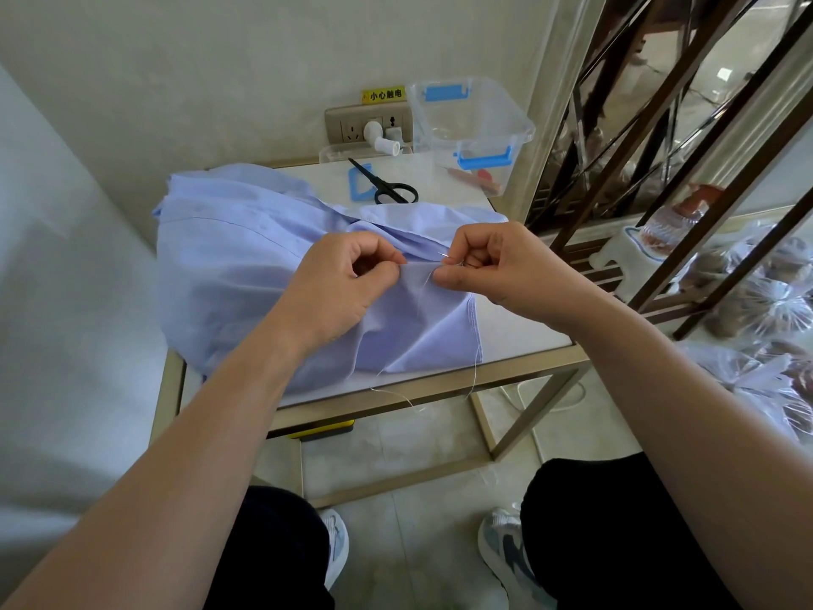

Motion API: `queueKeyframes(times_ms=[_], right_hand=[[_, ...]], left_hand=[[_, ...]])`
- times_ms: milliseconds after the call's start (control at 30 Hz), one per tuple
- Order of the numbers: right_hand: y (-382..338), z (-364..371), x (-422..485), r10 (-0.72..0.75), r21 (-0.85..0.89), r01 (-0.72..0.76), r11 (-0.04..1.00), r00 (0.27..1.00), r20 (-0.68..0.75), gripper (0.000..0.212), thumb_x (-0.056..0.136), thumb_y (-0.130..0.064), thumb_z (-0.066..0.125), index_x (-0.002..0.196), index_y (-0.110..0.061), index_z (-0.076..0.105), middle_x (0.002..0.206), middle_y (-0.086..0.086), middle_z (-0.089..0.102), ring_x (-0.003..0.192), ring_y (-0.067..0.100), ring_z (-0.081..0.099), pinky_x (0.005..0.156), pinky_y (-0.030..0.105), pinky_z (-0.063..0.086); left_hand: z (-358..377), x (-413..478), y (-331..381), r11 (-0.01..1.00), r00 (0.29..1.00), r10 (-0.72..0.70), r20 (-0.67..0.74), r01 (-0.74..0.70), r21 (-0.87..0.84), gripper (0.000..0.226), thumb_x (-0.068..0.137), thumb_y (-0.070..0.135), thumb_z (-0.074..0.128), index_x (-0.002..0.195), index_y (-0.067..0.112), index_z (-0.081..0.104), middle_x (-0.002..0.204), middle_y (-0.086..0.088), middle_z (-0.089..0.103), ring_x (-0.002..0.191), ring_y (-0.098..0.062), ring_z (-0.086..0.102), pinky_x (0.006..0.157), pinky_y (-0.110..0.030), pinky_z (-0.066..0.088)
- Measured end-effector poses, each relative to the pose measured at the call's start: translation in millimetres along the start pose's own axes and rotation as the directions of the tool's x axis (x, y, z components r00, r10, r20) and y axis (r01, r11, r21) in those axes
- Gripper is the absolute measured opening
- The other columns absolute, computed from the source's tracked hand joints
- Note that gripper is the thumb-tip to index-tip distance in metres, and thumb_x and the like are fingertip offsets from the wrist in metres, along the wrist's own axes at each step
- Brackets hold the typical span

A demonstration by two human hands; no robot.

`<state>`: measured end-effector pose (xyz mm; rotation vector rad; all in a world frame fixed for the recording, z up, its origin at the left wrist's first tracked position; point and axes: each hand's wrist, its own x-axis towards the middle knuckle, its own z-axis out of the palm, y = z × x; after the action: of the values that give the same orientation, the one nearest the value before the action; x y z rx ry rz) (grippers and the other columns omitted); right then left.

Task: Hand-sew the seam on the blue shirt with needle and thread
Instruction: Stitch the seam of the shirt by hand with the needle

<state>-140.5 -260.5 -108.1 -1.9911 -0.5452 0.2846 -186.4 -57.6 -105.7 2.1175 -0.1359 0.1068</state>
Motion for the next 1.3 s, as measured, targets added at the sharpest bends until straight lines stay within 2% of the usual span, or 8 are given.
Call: queueKeyframes(times_ms=[133,300,600,700,800,933,1133,1300], right_hand=[[-0.5,0.2,0.0,0.01,-0.005,-0.01,1.0,1.0,0.004,0.02,0.087,-0.016,0.073,0.072,-0.015,0.059,0.051,-0.008,0.034,0.051,0.009,0.029,0.054,0.022,0.026],[-0.7,0.6,-0.9,0.02,0.021,-0.021,1.0,1.0,0.011,0.02,0.088,-0.016,0.073,0.073,-0.013,0.06,0.052,-0.004,0.032,0.05,0.01,0.027,0.051,0.019,0.025],[0.0,-0.3,-0.3,0.044,0.077,-0.046,0.996,0.999,0.023,0.019,0.089,-0.015,0.071,0.074,-0.012,0.06,0.049,-0.01,0.032,0.047,0.006,0.026,0.047,0.013,0.026],[1.2,-1.7,0.6,0.053,0.084,-0.055,0.995,0.998,0.033,0.018,0.089,-0.016,0.071,0.074,-0.012,0.06,0.05,-0.007,0.032,0.048,0.007,0.025,0.047,0.015,0.025],[3.2,-0.7,1.9,0.055,0.086,-0.059,0.995,0.998,0.043,0.018,0.088,-0.017,0.071,0.075,-0.013,0.061,0.052,-0.005,0.031,0.048,0.007,0.026,0.048,0.015,0.025],[5.3,0.9,3.4,0.064,0.078,-0.067,0.995,0.997,0.044,0.018,0.088,-0.018,0.072,0.074,-0.014,0.061,0.052,-0.004,0.032,0.049,0.007,0.026,0.049,0.016,0.025],[6.3,3.0,4.8,0.048,0.054,-0.049,0.997,0.999,0.015,0.017,0.088,-0.017,0.072,0.075,-0.013,0.061,0.051,-0.006,0.034,0.047,0.005,0.028,0.049,0.014,0.027],[7.5,3.4,4.7,0.036,0.045,-0.036,0.998,0.999,-0.003,0.013,0.089,-0.017,0.071,0.08,-0.012,0.063,0.054,-0.001,0.032,0.049,0.007,0.027,0.049,0.015,0.025]], left_hand=[[2.8,2.1,-5.5,0.995,0.999,0.038,0.008,-0.038,0.093,0.02,0.094,0.006,0.055,0.086,0.02,0.067,0.081,-0.004,0.068,0.073,-0.02,0.056,0.071,-0.03,0.045],[7.5,2.9,-7.7,0.985,0.998,0.048,0.037,-0.053,0.162,0.018,0.098,0.008,0.046,0.091,0.019,0.058,0.075,0.003,0.059,0.066,-0.009,0.047,0.062,-0.018,0.037],[12.3,3.6,-4.7,0.996,0.997,0.07,0.028,-0.071,0.056,0.018,0.102,0.012,0.044,0.09,0.012,0.056,0.059,0.004,0.042,0.052,-0.005,0.04,0.051,-0.012,0.034],[9.4,3.8,-3.8,0.997,0.994,0.083,0.076,-0.082,-0.013,0.017,0.1,0.023,0.053,0.085,0.017,0.061,0.061,0.011,0.05,0.056,-0.001,0.044,0.055,-0.009,0.035],[7.4,2.8,-2.6,0.992,0.995,0.072,0.074,-0.063,-0.107,0.011,0.094,0.017,0.063,0.084,0.021,0.065,0.065,0.025,0.063,0.066,0.009,0.056,0.064,-0.005,0.038],[8.4,3.5,-8.2,0.985,0.999,0.021,0.043,-0.013,-0.173,0.011,0.091,0.016,0.068,0.08,0.019,0.069,0.065,0.014,0.063,0.065,0.002,0.054,0.062,-0.011,0.041],[10.3,5.0,-11.9,0.977,0.999,-0.045,0.017,0.047,-0.208,0.005,0.087,0.016,0.072,0.084,0.02,0.074,0.078,0.012,0.072,0.075,0.003,0.062,0.071,-0.011,0.048],[10.9,5.7,-8.9,0.96,0.997,-0.071,0.036,0.078,-0.269,0.007,0.084,0.013,0.074,0.083,0.02,0.074,0.072,0.012,0.073,0.073,0.003,0.065,0.072,-0.01,0.046]])
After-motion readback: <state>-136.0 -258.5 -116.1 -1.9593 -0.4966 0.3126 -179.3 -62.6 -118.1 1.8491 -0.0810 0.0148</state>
